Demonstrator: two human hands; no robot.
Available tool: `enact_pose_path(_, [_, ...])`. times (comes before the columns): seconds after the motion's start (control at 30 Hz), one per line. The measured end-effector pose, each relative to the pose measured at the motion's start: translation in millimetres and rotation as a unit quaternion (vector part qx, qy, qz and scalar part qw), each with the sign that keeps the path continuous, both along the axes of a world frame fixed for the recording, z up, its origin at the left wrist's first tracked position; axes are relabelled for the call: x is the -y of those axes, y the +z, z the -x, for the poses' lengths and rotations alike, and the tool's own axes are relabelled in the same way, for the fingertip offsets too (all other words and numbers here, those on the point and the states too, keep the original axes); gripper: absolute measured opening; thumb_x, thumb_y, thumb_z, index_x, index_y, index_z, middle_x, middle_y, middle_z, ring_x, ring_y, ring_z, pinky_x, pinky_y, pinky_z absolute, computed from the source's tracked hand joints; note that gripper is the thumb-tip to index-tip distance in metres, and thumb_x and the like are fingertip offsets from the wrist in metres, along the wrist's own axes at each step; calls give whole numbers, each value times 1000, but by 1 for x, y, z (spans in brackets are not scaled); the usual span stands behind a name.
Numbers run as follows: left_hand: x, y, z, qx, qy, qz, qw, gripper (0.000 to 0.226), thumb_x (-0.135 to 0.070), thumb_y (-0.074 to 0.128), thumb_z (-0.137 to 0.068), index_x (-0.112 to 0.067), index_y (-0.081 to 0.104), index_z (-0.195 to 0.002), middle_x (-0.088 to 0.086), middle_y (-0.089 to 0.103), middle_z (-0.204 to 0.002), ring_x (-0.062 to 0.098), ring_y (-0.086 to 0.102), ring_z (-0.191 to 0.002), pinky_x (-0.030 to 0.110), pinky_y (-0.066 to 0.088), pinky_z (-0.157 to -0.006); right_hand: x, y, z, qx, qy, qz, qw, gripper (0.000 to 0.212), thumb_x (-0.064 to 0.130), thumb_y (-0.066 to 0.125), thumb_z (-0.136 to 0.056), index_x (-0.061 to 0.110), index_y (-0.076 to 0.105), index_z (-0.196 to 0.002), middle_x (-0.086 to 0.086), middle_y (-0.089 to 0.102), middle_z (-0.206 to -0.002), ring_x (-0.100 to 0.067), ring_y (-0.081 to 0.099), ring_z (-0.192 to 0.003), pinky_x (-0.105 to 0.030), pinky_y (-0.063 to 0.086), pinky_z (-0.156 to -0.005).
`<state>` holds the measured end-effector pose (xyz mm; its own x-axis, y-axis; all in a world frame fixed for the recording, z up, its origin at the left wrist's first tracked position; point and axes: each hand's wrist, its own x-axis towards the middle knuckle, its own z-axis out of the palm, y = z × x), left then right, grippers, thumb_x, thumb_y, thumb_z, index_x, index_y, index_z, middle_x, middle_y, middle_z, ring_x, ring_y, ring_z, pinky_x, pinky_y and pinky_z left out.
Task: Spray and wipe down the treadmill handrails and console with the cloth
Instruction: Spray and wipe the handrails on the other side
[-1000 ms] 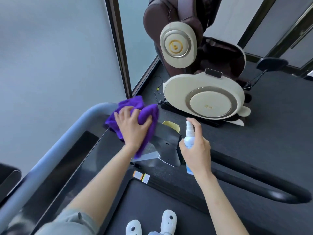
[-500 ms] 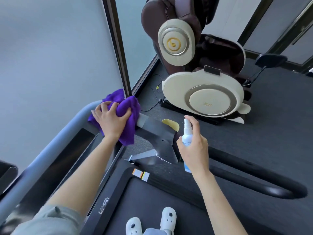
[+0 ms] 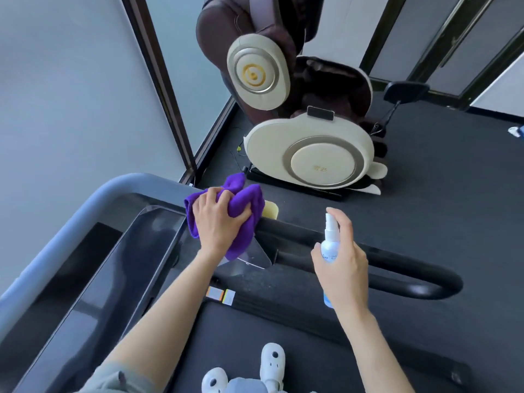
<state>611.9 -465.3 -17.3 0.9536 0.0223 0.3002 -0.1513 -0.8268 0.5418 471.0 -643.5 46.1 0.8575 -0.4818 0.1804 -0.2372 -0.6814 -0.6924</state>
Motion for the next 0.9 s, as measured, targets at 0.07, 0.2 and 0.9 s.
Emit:
enact_pose_path(0.07, [-5, 4, 4, -1, 25, 37, 999, 38, -49, 67, -76, -12, 66, -86, 8, 61, -102, 33, 55, -88, 42, 41, -86, 19, 1, 19, -8, -28, 13, 999, 67, 4, 63, -81, 40, 38, -131, 1, 61, -78, -33, 54, -68, -43, 51, -61])
enact_pose_path(0.2, [-21, 14, 15, -4, 63, 157, 986, 29, -45, 70, -75, -19, 60, -85, -7, 52, -101, 17, 54, -86, 27, 39, -77, 36, 2, 35, -38, -32, 25, 998, 67, 5, 62, -82, 43, 35, -130, 3, 57, -77, -33, 55, -69, -41, 50, -62])
enact_pose_path(0.9, [-37, 40, 39, -5, 26, 225, 974, 21, -31, 75, -79, -17, 60, -83, -9, 49, -103, 0, 47, -84, 14, 32, -77, -2, -10, 12, -94, -50, 106, 989, 67, 7, 54, -86, 34, 38, -144, -3, 60, -86, -34, 58, -73, -37, 42, -59])
